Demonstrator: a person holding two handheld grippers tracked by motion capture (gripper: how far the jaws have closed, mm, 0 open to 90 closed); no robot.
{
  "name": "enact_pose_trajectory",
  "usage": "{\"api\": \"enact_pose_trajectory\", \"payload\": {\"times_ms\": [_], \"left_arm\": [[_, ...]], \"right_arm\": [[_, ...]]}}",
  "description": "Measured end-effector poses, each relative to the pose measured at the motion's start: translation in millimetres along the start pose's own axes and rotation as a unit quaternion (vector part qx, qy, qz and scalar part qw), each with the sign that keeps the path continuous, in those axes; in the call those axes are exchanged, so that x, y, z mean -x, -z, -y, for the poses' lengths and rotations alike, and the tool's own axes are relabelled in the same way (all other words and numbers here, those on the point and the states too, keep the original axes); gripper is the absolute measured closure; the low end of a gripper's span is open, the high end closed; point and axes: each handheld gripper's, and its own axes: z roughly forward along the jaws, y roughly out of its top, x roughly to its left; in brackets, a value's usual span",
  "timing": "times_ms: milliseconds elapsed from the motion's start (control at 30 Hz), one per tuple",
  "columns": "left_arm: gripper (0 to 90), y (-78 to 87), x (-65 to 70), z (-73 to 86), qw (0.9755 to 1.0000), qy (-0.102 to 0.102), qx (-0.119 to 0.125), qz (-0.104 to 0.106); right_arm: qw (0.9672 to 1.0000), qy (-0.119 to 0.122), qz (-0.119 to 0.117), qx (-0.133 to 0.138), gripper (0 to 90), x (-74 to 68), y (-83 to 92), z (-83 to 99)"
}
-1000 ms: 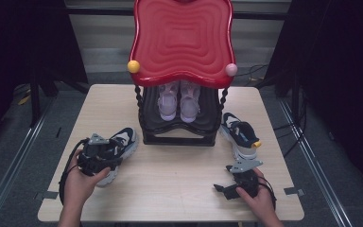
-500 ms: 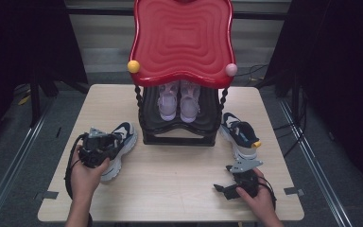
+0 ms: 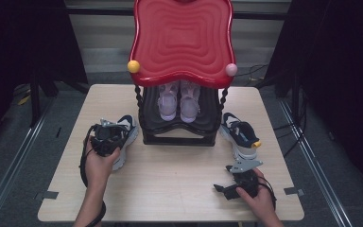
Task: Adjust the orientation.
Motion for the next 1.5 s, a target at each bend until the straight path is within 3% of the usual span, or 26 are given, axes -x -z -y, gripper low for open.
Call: {"api": "enact_pose_trajectory", "payload": {"times_ms": [67,200,367,500,767,933,1067,1200,1367,1500], "left_arm": [[76.5,1.1,-1.7,0.1,0.9999,0.002,0.000,0.016],[57.3,8.5,-0.6,-2.2,0.9998,-0.012,0.010,0.014],[43.8,22.4,-5.6,0.4,0.9994,-0.027,0.015,0.017],[40.0,29.6,-8.9,4.5,0.9990,-0.037,-0.007,0.024],[38.0,30.8,-0.5,9.9,0.9975,-0.055,-0.015,0.041],[39.1,28.8,4.7,8.5,0.9965,-0.059,-0.016,0.057],[40.7,22.6,6.5,8.3,0.9956,-0.069,-0.032,0.055],[56.1,22.0,5.5,8.2,0.9963,-0.072,-0.032,0.036],[73.1,24.5,7.6,7.2,0.9963,-0.070,-0.032,0.039],[76.9,24.5,11.2,6.1,0.9963,-0.063,-0.034,0.046]], "right_arm": [[1.0000,0.000,0.000,0.000,12.7,0.0,0.0,0.0],[1.0000,0.000,-0.001,0.000,12.7,-0.2,0.0,0.0],[1.0000,0.000,-0.001,0.000,12.7,-0.3,0.0,0.1],[1.0000,0.000,-0.002,0.000,12.7,-0.3,0.0,0.0],[1.0000,0.000,-0.002,0.000,12.7,-0.3,0.0,0.0],[1.0000,0.000,-0.002,0.000,12.7,-0.3,0.0,0.0],[1.0000,0.000,-0.002,0.000,12.7,-0.3,0.0,0.0],[1.0000,0.001,-0.002,0.000,12.7,-0.2,0.0,0.0],[1.0000,0.000,-0.002,0.000,12.7,-0.2,0.0,0.0],[1.0000,0.000,-0.002,0.000,12.7,-0.2,0.0,0.0]]}}
